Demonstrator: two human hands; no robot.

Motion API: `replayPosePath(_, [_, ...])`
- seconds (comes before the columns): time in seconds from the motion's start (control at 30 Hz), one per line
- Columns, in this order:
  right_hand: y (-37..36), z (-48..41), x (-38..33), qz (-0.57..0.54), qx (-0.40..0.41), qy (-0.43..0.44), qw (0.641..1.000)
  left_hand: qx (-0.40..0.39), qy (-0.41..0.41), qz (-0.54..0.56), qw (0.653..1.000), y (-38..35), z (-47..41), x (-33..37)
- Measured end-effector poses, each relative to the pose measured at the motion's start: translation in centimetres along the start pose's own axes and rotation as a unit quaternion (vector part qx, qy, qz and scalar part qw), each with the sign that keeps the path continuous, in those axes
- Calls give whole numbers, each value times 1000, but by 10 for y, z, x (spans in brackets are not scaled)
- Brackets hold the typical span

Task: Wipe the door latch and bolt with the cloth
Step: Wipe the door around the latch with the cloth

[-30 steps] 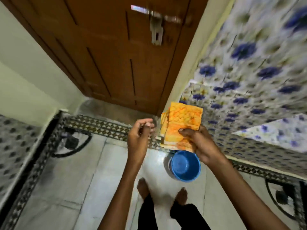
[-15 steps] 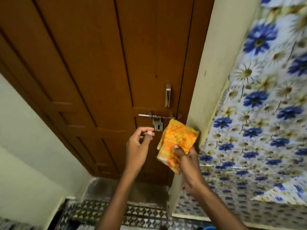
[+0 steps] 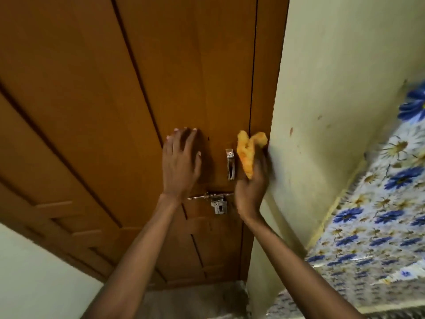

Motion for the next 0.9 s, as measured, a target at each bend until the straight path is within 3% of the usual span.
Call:
replayPosePath(0.1, [-42,-5,2,251,-43,63,965,53,-69,-71,994,1,-22,-7])
replayPosePath(0.2, [-61,17,22,323,-62,79,941,76,-109,-82,988,-8,-29,-15])
replayPosePath(0.5, [-67,49,78,270,-47,70,959,111,-146,-108,977,-29,-34,-27])
replayPosePath(0.73, [-52,-1,18,203,56,131,969,143,-162,-113,970,-34,-33,-28])
replayPosePath(0.9, [-52,22,56,201,28,143,969,151,-161,-99,970,-32,-33,-27])
Point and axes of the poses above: each hand's wrist, its own z-axis away from the middle knuckle, its own y-axis out of the back of the hand, x = y × z, the point moved 7 cm from there along -z, towards the middle knuckle, and after that the axes turned 8 degrees about -x, right-handed, at the moved point
